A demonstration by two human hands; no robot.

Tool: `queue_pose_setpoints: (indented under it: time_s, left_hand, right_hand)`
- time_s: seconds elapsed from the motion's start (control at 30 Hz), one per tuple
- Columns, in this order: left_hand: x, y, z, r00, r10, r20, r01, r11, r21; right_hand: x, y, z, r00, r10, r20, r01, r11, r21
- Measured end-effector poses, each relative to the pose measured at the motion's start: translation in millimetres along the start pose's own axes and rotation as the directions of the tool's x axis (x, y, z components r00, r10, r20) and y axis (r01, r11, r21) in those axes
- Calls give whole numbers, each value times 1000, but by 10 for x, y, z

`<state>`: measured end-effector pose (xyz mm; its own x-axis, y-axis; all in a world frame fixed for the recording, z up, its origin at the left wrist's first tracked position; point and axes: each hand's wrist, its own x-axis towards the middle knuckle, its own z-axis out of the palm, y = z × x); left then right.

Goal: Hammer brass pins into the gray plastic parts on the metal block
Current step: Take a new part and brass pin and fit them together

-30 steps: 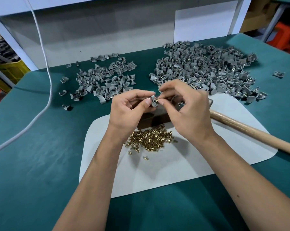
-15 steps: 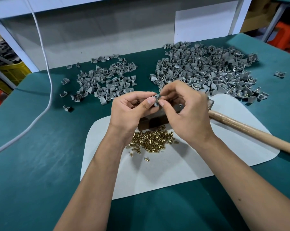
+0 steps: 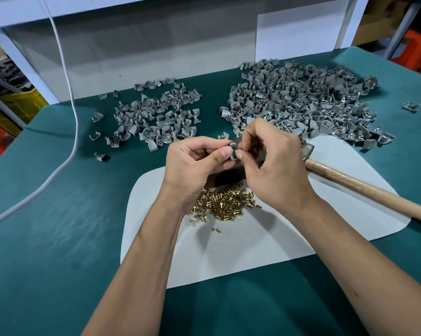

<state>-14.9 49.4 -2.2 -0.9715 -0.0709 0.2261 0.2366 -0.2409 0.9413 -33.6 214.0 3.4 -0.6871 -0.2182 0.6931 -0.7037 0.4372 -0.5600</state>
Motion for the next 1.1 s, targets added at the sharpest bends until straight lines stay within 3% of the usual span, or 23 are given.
queue_pose_setpoints:
  time_s: [0.27,0.53,0.67,0.8,1.1]
  left_hand:
    - [-11,24,-19,996,-81,-47,77,995,-66]
    - [-7,43,-21,994,-105,-33,103,993,-59]
    - [-16,-23,8,993,65,-100,-54,993,107]
    - [-36,-53,41,981,190,-41,-170,943,286]
    - [-36,-137,79,949,310,-53,-253,852,458]
  right_hand:
    - [-1,27,-26,1000,-31,7,30,997,71]
    - [5,47,-20,993,-111,-30,109,992,-56]
    - [10,39,-23,996,-71,-49,68,995,-70]
    - [9,31,-42,997,4,-75,-7,999,-42]
    - [-4,-5,-24,987,119,-104,-117,993,19]
